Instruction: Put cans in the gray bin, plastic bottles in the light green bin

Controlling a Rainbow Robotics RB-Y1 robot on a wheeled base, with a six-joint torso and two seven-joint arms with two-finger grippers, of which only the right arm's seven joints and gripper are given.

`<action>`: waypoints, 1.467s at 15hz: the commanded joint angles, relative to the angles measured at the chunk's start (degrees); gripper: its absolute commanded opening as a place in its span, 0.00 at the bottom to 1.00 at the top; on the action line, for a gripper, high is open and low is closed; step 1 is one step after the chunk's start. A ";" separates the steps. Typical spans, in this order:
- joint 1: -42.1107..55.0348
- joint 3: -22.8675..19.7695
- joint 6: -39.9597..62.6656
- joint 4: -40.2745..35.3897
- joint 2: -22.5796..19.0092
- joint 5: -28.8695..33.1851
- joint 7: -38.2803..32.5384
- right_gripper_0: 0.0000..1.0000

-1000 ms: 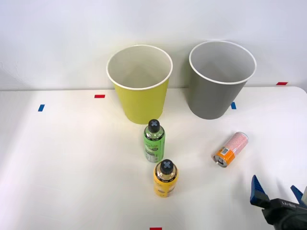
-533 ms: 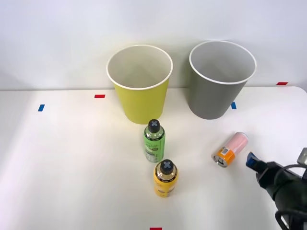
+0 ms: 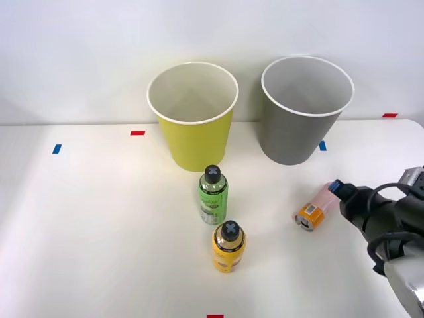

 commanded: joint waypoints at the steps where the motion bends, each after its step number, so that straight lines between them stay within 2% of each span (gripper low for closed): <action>1: -3.89 0.08 0.79 2.27 -3.94 -5.45 -4.30 1.00; 6: -11.10 0.52 0.97 11.33 -7.37 -13.27 -5.62 1.00; 11: -22.44 0.69 10.81 20.82 -7.11 -20.48 -6.68 1.00; 15: -28.77 3.15 10.90 30.66 -5.61 -20.74 -8.00 1.00; 18: -32.11 6.76 11.08 36.73 -5.35 -20.57 -9.49 1.00; 22: -34.65 7.81 16.70 39.19 -5.26 -20.39 -11.07 1.00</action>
